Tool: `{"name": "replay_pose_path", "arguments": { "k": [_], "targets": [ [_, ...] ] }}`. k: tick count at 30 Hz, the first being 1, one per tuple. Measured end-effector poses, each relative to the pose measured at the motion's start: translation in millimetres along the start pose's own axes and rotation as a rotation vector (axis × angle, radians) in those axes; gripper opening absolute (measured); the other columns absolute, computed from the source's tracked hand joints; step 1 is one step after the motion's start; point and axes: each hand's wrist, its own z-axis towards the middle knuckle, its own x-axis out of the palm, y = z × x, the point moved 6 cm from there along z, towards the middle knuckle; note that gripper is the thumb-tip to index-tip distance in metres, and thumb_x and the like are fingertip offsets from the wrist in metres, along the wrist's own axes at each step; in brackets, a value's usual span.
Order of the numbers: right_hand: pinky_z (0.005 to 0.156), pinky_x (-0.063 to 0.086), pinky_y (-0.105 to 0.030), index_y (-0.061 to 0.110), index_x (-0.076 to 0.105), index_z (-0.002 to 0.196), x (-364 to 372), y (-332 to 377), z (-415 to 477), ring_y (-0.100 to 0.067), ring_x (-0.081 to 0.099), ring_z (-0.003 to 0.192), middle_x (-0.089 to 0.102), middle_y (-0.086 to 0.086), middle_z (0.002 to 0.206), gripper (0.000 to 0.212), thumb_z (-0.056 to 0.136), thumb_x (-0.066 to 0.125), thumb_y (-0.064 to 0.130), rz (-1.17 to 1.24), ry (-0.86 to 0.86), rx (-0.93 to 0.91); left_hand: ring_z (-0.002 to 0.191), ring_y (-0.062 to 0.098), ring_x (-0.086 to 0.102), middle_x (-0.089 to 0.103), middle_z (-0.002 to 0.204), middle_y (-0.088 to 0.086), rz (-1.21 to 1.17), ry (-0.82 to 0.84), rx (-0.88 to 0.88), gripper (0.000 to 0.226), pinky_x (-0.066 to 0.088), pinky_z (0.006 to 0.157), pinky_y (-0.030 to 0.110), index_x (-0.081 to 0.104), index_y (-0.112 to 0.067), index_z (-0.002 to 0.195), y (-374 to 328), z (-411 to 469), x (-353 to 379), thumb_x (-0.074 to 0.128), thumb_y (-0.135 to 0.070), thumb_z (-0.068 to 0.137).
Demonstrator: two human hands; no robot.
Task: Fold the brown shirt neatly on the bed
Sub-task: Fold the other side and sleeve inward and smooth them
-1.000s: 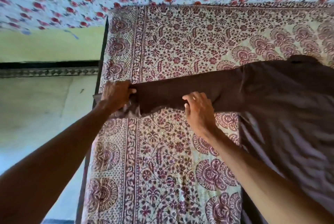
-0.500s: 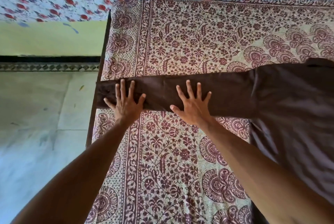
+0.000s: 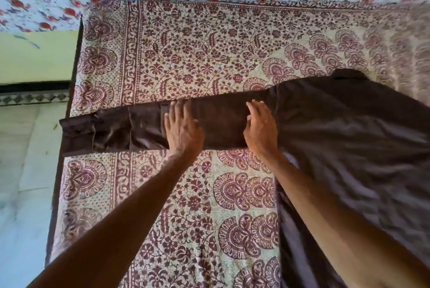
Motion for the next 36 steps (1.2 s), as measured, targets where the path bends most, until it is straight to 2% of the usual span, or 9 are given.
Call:
{"name": "replay_pose_path", "arguments": {
  "k": [3, 5, 9, 13, 18, 23, 28, 32, 36],
  "targets": [
    [0.119, 0.025, -0.04, 0.004, 0.038, 0.146, -9.3, -57.7, 15.8, -0.032, 0.029, 0.144, 0.037, -0.016, 0.152, 0.059, 0.087, 0.051, 0.002, -0.088, 0.083, 0.066, 0.149, 0.021, 0.009, 0.019, 0.16, 0.003, -0.062, 0.121, 0.295, 0.056, 0.011, 0.121, 0.042, 0.025, -0.016, 0.15, -81.2, -9.1, 51.5, 0.038, -0.018, 0.096],
    [0.119, 0.023, -0.045, 0.007, 0.031, 0.149, -1.4, -78.4, 27.5, -0.033, 0.022, 0.146, 0.028, -0.015, 0.157, 0.057, 0.094, 0.047, 0.013, -0.12, 0.156, 0.049, 0.149, 0.021, 0.008, 0.018, 0.16, 0.001, -0.043, 0.187, 0.368, 0.055, 0.011, 0.121, 0.043, 0.024, -0.018, 0.151, -110.5, -7.8, 84.0, 0.035, -0.021, 0.097],
    [0.118, 0.017, -0.051, 0.019, 0.025, 0.153, 19.1, -101.7, 31.0, -0.033, 0.018, 0.148, 0.022, -0.011, 0.16, 0.06, 0.099, 0.025, 0.045, -0.243, 0.201, -0.033, 0.149, 0.024, 0.014, 0.022, 0.16, 0.001, 0.09, 0.142, 0.352, 0.052, 0.014, 0.119, 0.05, 0.029, -0.025, 0.149, -122.2, -0.7, 125.6, 0.032, -0.034, 0.098],
    [0.117, 0.017, -0.052, 0.027, 0.029, 0.152, 21.0, -110.9, 40.7, -0.031, 0.021, 0.147, 0.025, -0.004, 0.16, 0.061, 0.097, 0.028, 0.054, -0.302, 0.112, -0.061, 0.149, 0.022, 0.014, 0.022, 0.159, -0.003, 0.19, 0.03, 0.324, 0.051, 0.011, 0.119, 0.05, 0.029, -0.031, 0.149, -119.3, 6.0, 131.9, 0.028, -0.042, 0.1],
    [0.118, 0.014, -0.051, 0.027, 0.024, 0.153, 25.1, -115.2, 46.0, -0.028, 0.017, 0.148, 0.021, -0.002, 0.161, 0.06, 0.099, 0.024, 0.053, -0.287, 0.1, -0.063, 0.149, 0.023, 0.012, 0.021, 0.16, -0.002, 0.17, 0.019, 0.25, 0.051, 0.008, 0.12, 0.051, 0.029, -0.028, 0.149, -124.9, 7.6, 138.1, 0.029, -0.036, 0.099],
    [0.118, 0.018, -0.051, 0.025, 0.024, 0.153, 23.4, -117.1, 47.0, -0.025, 0.018, 0.149, 0.022, 0.001, 0.161, 0.056, 0.099, 0.019, 0.039, -0.267, 0.075, -0.04, 0.149, 0.019, 0.013, 0.02, 0.16, -0.001, 0.122, 0.072, 0.322, 0.052, 0.009, 0.121, 0.044, 0.026, -0.023, 0.151, -152.0, 5.0, 146.6, 0.029, -0.032, 0.1],
    [0.118, 0.002, -0.056, 0.02, 0.032, 0.15, 26.3, -88.3, 43.4, -0.032, 0.014, 0.149, 0.028, -0.001, 0.159, 0.056, 0.096, 0.035, 0.032, -0.288, 0.04, 0.114, 0.149, 0.021, 0.013, 0.022, 0.159, -0.003, 0.145, -0.039, 0.067, 0.053, 0.006, 0.12, 0.047, 0.022, -0.028, 0.151, -80.9, 16.9, 114.0, 0.024, -0.043, 0.101],
    [0.118, 0.016, -0.054, 0.017, 0.032, 0.151, 56.9, 0.0, 16.5, -0.031, 0.017, 0.148, 0.026, -0.004, 0.159, 0.056, 0.097, 0.033, 0.033, -0.146, 0.147, -0.14, 0.149, 0.022, 0.008, 0.016, 0.161, -0.002, 0.188, -0.09, -0.114, 0.056, 0.003, 0.12, 0.049, 0.017, -0.03, 0.152, 17.9, 28.6, 66.6, 0.02, -0.048, 0.1],
    [0.117, 0.009, -0.059, 0.022, 0.026, 0.153, 88.0, 66.1, -5.9, -0.033, 0.013, 0.149, 0.019, -0.006, 0.162, 0.059, 0.098, 0.031, 0.043, -0.174, 0.193, -0.162, 0.149, 0.023, 0.007, 0.015, 0.161, 0.001, 0.201, -0.151, -0.26, 0.058, 0.003, 0.121, 0.049, 0.015, -0.026, 0.153, 83.7, 28.5, 29.8, 0.023, -0.046, 0.1]
  ]
}}
